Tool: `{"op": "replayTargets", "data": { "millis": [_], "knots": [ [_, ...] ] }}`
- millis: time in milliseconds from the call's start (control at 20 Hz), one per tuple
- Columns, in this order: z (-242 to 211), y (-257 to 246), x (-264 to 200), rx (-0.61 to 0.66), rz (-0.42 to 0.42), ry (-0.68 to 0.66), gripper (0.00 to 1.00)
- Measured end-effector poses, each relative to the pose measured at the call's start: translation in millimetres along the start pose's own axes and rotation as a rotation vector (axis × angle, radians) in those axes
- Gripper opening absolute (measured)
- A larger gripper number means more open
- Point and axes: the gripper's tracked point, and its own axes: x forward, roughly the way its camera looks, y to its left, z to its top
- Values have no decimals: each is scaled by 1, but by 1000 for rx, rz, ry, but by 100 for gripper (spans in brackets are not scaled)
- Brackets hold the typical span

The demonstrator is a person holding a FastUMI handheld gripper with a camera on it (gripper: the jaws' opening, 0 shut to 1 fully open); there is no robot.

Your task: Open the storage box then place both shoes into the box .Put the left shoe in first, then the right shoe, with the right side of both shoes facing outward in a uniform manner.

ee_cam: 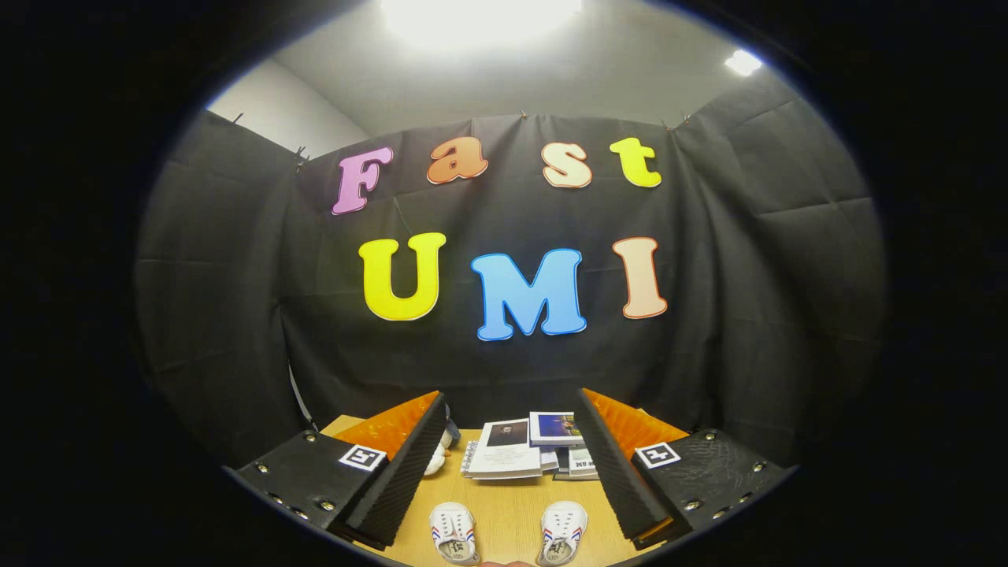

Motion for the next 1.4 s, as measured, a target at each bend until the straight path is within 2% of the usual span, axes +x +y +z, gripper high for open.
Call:
{"op": "replayTargets", "data": {
  "millis": [550, 800, 1050, 1150, 1400],
  "knots": [
    [-31, -4, 23, -11, 24, 52, 99],
    [-59, 16, 37, -23, 94, 108, 99],
    [-94, 43, 53, -26, 200, 190, 99],
    [-113, 53, 60, 0, 232, 234, 99],
    [-162, 78, 81, 164, 308, 387, 99]
  ]
}}
